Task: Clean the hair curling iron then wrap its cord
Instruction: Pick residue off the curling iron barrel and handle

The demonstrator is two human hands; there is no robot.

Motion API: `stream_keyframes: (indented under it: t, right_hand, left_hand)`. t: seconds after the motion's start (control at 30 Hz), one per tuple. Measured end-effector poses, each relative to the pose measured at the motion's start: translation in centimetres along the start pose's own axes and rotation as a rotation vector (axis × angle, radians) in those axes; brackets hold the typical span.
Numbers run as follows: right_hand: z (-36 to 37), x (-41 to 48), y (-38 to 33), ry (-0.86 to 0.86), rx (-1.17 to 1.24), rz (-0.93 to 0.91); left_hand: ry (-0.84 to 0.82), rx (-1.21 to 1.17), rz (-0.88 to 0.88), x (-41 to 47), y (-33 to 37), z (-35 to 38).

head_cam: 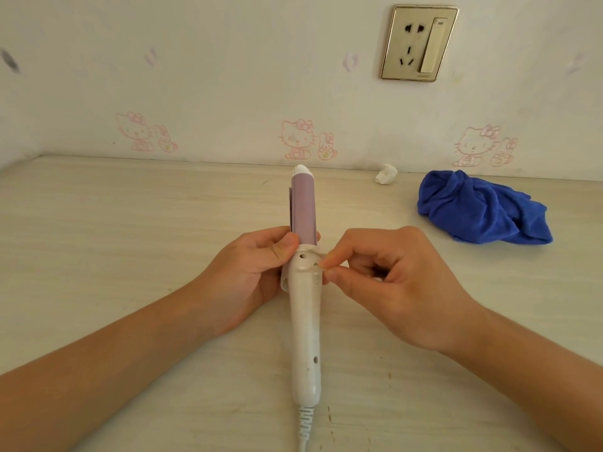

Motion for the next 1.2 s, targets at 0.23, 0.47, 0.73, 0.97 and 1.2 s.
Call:
stream_keyframes:
  t: [0.23,0.47,0.73,0.97,1.2]
  right_hand:
    - [-0.2,0.0,0.3,0.054,-0.041,0.026]
    - [0.1,-0.3,0.2,-0.069,0.047,0.045]
    - [0.4,-0.7,-0.2,-0.167,0.03,0.033]
    - [1.1,-1.5,-0.6,-0.332,0.095,0.084]
    - [1.4,-1.8,-1.1,-0.399,0.112,0.106]
  left_hand:
    - [-0.019,0.039,0.002,-0.2,0.0,0.1]
    - [0.005,-0.019,-0.012,0.0,0.1,0.0]
    - [0.008,-0.034,-0.015,0.0,0.1,-0.1]
    - [0.014,-0.052,-0.014,-0.1,0.1,-0.2]
    - [0.031,-0.027,0.002,-0.2,0.1,-0.2]
Point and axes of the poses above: each hand's wrist, its own x-axis towards the middle knuckle, its own z-axis out of the palm, y = z × x, the point moved 5 cm from there along x, towards the middle knuckle
